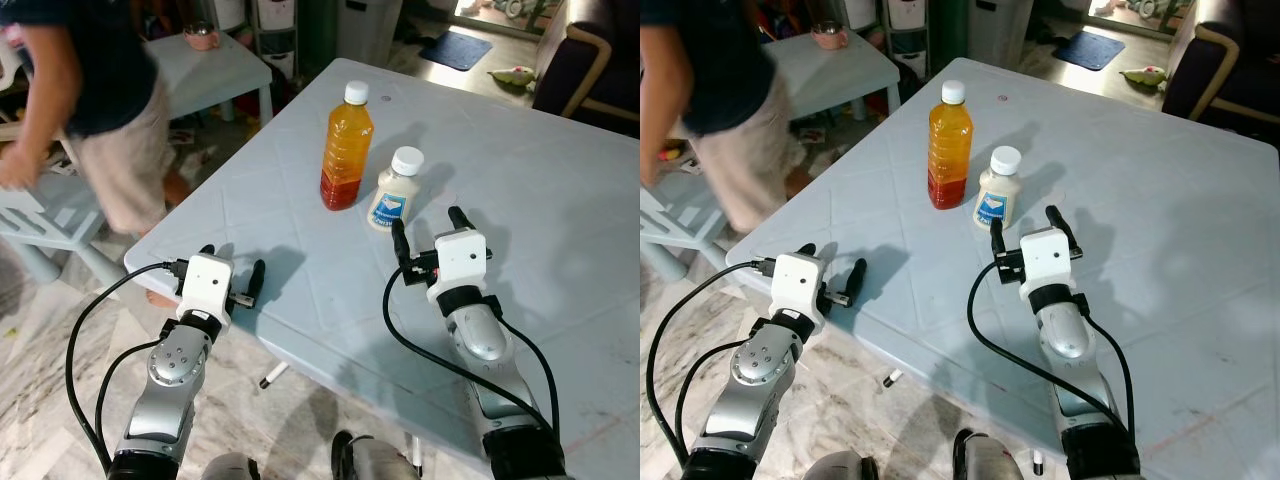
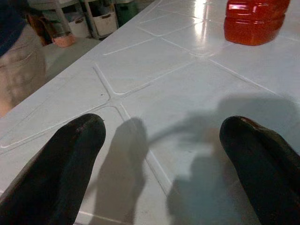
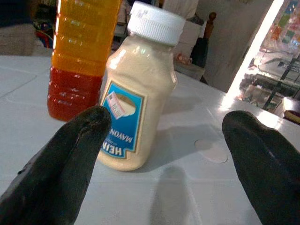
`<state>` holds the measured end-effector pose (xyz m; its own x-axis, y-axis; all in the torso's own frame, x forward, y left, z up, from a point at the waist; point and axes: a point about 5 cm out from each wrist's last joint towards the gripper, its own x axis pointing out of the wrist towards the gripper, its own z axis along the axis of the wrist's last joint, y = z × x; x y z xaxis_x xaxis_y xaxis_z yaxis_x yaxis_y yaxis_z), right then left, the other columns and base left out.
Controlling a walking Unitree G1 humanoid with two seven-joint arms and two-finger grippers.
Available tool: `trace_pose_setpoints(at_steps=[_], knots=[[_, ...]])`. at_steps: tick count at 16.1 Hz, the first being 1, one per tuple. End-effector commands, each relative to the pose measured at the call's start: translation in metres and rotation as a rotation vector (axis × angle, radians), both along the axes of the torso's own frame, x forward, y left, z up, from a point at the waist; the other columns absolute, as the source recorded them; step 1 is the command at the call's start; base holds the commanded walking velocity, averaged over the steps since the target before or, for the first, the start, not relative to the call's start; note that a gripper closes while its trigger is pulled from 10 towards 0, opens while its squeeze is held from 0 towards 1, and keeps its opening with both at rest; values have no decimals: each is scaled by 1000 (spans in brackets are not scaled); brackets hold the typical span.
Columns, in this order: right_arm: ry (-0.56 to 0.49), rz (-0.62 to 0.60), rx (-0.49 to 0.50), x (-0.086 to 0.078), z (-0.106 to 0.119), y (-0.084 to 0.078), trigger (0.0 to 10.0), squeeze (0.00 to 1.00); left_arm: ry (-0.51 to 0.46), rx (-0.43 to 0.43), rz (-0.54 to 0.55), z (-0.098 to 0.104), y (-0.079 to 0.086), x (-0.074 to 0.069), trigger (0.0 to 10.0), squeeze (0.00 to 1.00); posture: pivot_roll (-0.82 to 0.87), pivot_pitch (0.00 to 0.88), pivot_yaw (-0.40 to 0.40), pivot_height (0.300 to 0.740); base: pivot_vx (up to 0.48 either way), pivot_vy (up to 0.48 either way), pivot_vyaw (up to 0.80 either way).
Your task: Restocking fridge
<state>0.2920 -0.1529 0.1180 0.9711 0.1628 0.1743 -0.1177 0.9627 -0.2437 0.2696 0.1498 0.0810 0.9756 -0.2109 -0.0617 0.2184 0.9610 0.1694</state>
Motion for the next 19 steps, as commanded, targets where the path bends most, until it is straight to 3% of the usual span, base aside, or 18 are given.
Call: trace_pose_setpoints(at_steps=[1, 6, 10, 19], knots=[[-35, 11, 11, 5, 10, 0, 10000, 0, -8, 20, 1, 3, 0, 1, 10000, 0, 43, 120, -18, 740, 0, 0, 0], [-116, 73, 16, 20, 40, 6, 10000, 0, -1, 23, 8, 2, 2, -1, 10000, 0, 48, 120, -18, 740, 0, 0, 0], [-122, 150, 36, 28, 49, 11, 10000, 0, 1, 28, 0, 2, 1, 0, 10000, 0, 53, 123, -16, 740, 0, 0, 0], [-48, 169, 67, 57, 54, 23, 10000, 0, 12, 38, -10, 1, 0, -3, 10000, 0, 68, 139, -4, 740, 0, 0, 0]])
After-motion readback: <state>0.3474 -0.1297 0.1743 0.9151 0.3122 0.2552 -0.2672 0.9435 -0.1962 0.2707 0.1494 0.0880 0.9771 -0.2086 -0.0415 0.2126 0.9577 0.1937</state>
